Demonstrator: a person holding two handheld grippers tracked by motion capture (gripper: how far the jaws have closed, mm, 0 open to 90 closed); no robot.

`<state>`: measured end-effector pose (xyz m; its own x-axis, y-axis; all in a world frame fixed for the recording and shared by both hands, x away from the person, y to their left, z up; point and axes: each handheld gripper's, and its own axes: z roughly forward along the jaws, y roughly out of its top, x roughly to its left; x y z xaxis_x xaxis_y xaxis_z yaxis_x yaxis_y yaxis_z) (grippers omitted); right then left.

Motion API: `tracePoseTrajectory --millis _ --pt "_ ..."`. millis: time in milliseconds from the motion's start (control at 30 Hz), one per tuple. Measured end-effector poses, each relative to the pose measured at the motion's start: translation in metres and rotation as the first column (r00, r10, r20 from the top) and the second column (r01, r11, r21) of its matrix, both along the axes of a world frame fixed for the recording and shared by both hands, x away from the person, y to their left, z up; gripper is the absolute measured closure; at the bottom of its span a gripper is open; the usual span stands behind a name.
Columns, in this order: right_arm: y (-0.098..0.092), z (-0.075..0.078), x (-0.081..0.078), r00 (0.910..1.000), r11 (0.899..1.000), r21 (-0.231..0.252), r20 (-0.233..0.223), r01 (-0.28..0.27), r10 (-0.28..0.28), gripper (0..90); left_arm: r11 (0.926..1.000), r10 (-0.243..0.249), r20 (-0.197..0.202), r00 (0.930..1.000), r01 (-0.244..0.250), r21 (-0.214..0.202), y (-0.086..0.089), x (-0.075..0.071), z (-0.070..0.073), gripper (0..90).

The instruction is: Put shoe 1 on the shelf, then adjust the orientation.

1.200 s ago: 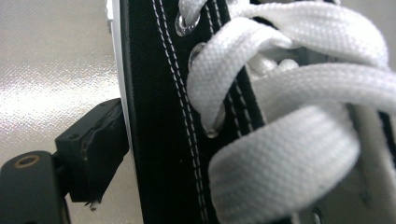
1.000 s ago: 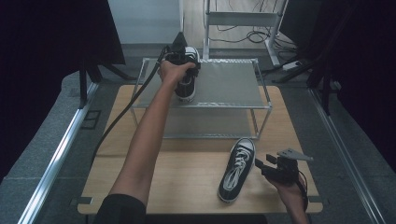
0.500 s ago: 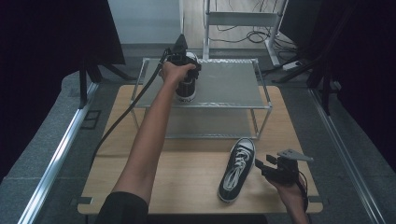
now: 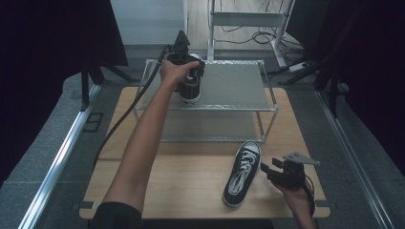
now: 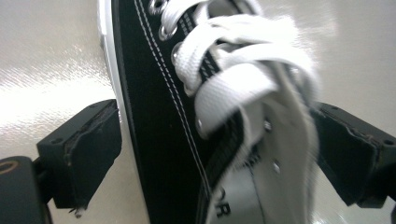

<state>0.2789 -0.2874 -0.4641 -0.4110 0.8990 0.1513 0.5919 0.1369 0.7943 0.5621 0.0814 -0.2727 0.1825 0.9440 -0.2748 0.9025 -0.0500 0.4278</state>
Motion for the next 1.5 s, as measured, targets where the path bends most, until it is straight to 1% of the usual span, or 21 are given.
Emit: tracePoseTrajectory --millis 33,100,133,167,267,300,333,367,433,467,500,533,600,633,767,867,900,1000,1267,1400,1500 --pt "0.000 0.000 0.000 1.0000 1.000 0.000 0.000 0.000 0.000 43.8 1.0000 0.000 0.000 1.0000 0.000 0.000 0.000 0.000 0.000 7.4" --pt "0.001 0.000 0.000 1.0000 1.000 -0.001 0.000 -0.002 0.002 43.9 0.9997 -0.024 0.034 0.9991 0.024 -0.004 0.007 -0.007 0.006 7.6" --pt "0.002 0.000 0.000 1.0000 1.000 -0.001 -0.001 -0.003 0.003 43.8 0.9987 -0.046 0.060 0.9971 0.047 -0.019 0.014 -0.013 0.011 8.9" --pt "0.002 0.000 0.000 1.0000 1.000 -0.001 -0.001 -0.003 0.003 43.8 0.9987 -0.046 0.060 0.9971 0.047 -0.019 0.014 -0.013 0.011 10.3" --pt "0.003 0.001 0.000 1.0000 1.000 -0.001 -0.001 -0.006 0.006 43.9 0.9954 -0.085 0.102 0.9911 0.089 -0.036 0.028 -0.023 0.017 12.2" --pt "0.003 0.001 -0.001 1.0000 1.000 -0.004 0.002 -0.008 0.008 43.9 0.9946 -0.087 0.130 0.9877 0.094 -0.044 0.036 -0.029 0.020 13.8" --pt "0.003 0.001 -0.001 1.0000 1.000 -0.004 0.002 -0.008 0.008 43.9 0.9946 -0.087 0.130 0.9877 0.094 -0.044 0.036 -0.029 0.020 14.5" --pt "0.004 0.003 -0.001 0.9999 1.000 -0.004 0.006 -0.009 0.009 43.9 0.9922 -0.100 0.150 0.9837 0.110 -0.059 0.046 -0.036 0.023 14.4" --pt "0.004 0.004 -0.002 0.9999 1.000 -0.004 0.009 -0.009 0.009 43.9 0.9914 -0.105 0.154 0.9825 0.116 -0.061 0.050 -0.038 0.024 14.5" --pt "0.004 0.004 -0.002 0.9999 1.000 -0.004 0.013 -0.009 0.009 43.9 0.9901 -0.108 0.166 0.9801 0.122 -0.071 0.055 -0.042 0.025 14.5" --pt "0.005 0.007 -0.003 0.9998 1.000 -0.005 0.017 -0.012 0.012 44.0 0.9862 -0.121 0.188 0.9747 0.139 -0.089 0.063 -0.049 0.027 14.8" --pt "0.006 0.008 -0.004 0.9998 1.000 -0.003 0.018 -0.010 0.011 43.9 0.9862 -0.121 0.188 0.9747 0.139 -0.089 0.063 -0.049 0.027 14.8" --pt "0.007 0.009 -0.005 0.9997 1.000 -0.003 0.022 -0.014 0.014 44.0 0.9808 -0.148 0.210 0.9664 0.171 -0.094 0.074 -0.058 0.028 14.9" --pt "0.007 0.010 -0.005 0.9996 1.000 -0.002 0.023 -0.015 0.015 44.0 0.9808 -0.148 0.210 0.9664 0.171 -0.094 0.074 -0.058 0.028 14.9" --pt "0.014 0.014 -0.008 0.9987 0.999 0.000 0.038 -0.034 0.034 44.5 0.9758 -0.179 0.223 0.9583 0.202 -0.085 0.092 -0.071 0.024 14.9" --pt "0.020 0.016 -0.010 0.9977 0.999 -0.005 0.042 -0.053 0.053 45.0 0.9752 -0.186 0.225 0.9565 0.208 -0.077 0.098 -0.076 0.021 14.9" --pt "0.026 0.018 -0.012 0.9961 0.997 -0.007 0.049 -0.073 0.073 45.6 0.9743 -0.188 0.228 0.9554 0.211 -0.080 0.101 -0.078 0.019 14.9" --pt "0.030 0.019 -0.014 0.9948 0.996 -0.006 0.051 -0.089 0.089 46.9 0.9730 -0.188 0.238 0.9529 0.214 -0.087 0.110 -0.084 0.016 15.0" --pt "0.051 0.026 -0.026 0.9841 0.986 0.013 0.067 -0.166 0.164 54.8 0.9688 -0.187 0.264 0.9462 0.222 -0.110 0.131 -0.099 0.010 15.1" --pt "0.070 0.029 -0.037 0.9697 0.972 0.011 0.078 -0.233 0.232 60.2 0.9693 -0.182 0.271 0.9453 0.219 -0.112 0.141 -0.105 0.006 15.0" --pt "0.085 0.025 -0.044 0.9578 0.960 0.003 0.074 -0.279 0.278 66.3 0.9717 -0.173 0.274 0.9462 0.209 -0.110 0.149 -0.108 0.003 15.0"
